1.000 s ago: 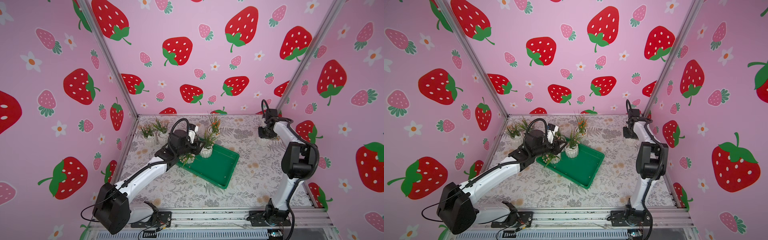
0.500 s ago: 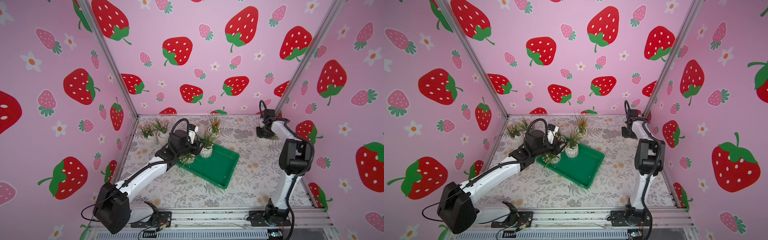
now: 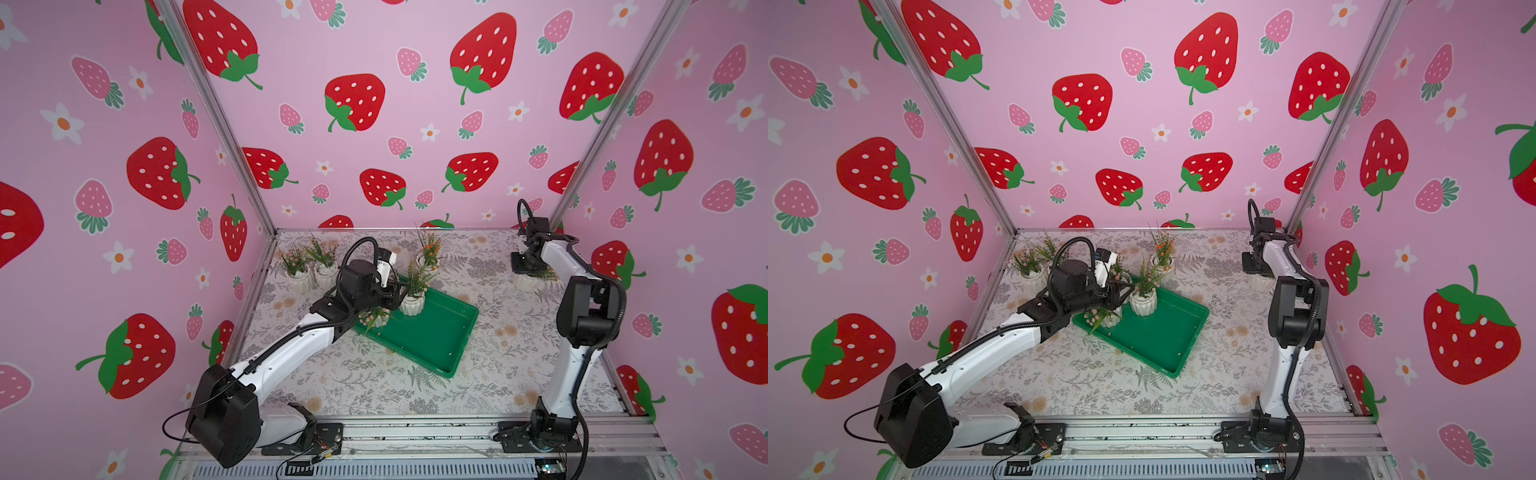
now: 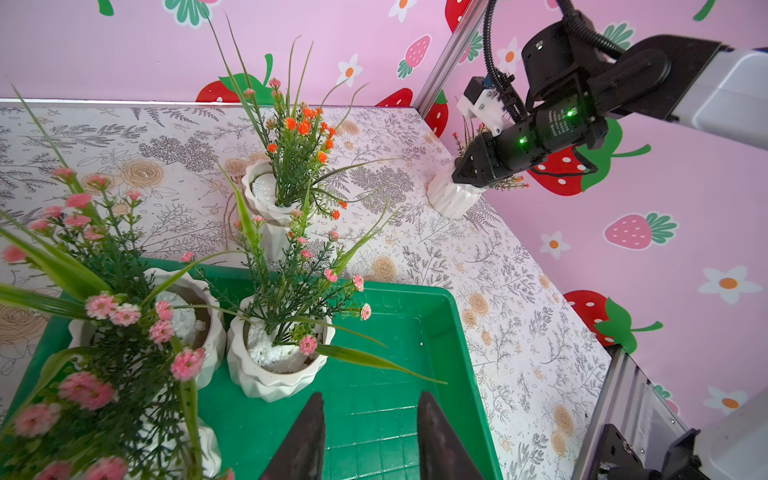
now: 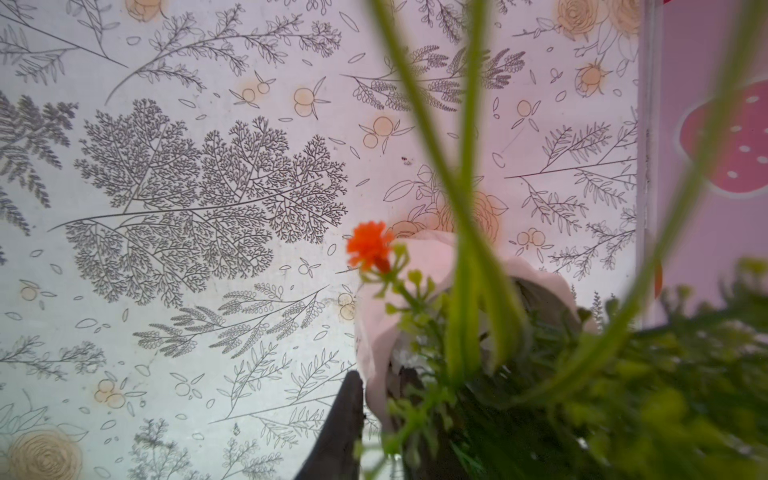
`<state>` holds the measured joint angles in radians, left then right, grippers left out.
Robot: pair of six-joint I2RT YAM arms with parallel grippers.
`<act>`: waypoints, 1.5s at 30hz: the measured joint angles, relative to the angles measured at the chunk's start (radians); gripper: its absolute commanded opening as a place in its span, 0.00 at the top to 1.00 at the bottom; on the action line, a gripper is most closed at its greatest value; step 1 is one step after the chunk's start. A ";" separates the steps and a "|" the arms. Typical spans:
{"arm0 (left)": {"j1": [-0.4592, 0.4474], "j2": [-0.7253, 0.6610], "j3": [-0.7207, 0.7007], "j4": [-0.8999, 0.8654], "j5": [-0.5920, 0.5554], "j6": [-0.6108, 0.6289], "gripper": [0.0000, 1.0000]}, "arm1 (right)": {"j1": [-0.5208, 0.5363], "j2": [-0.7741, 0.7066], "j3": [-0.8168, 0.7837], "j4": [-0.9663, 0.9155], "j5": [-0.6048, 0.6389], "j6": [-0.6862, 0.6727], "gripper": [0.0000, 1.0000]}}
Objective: Put the potted gypsophila into the storage box
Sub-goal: Pick up the baby's breath potted plant from the center of the board.
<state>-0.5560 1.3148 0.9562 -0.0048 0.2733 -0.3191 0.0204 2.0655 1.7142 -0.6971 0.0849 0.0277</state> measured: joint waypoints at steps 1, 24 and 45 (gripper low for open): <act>0.000 0.000 0.000 0.000 0.000 0.000 0.60 | 0.000 0.002 0.000 0.001 -0.001 0.000 0.85; 0.000 0.011 0.000 0.001 0.031 -0.031 0.60 | 0.011 -0.122 -0.134 0.031 -0.042 0.002 1.00; 0.000 -0.046 -0.043 0.000 0.013 -0.050 0.59 | 0.255 -0.445 -0.315 -0.017 -0.048 0.024 1.00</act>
<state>-0.5560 1.2686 0.9127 -0.0051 0.2867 -0.3691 0.2756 1.6203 1.3991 -0.7139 0.0364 0.0517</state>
